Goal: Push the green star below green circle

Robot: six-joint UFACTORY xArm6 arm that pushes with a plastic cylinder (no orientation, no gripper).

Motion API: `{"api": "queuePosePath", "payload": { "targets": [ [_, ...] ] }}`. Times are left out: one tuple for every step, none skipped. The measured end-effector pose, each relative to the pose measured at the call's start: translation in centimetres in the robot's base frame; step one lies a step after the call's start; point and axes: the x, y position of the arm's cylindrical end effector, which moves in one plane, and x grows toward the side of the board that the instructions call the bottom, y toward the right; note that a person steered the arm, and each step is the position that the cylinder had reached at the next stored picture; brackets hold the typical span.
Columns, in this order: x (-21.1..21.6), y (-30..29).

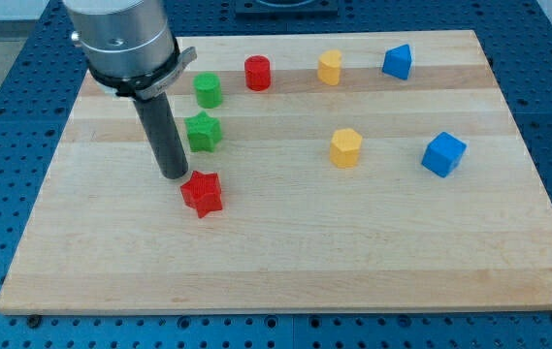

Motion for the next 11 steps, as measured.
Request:
{"api": "queuePosePath", "payload": {
  "targets": [
    [-0.3,1.1],
    [-0.7,1.7],
    [-2.0,1.9],
    [-3.0,1.9],
    [-3.0,1.9],
    [-2.7,2.0],
    [-0.9,1.9],
    [0.1,1.1],
    [-2.1,0.1],
    [-3.7,0.1],
    [-5.1,0.1]
  ]
}}
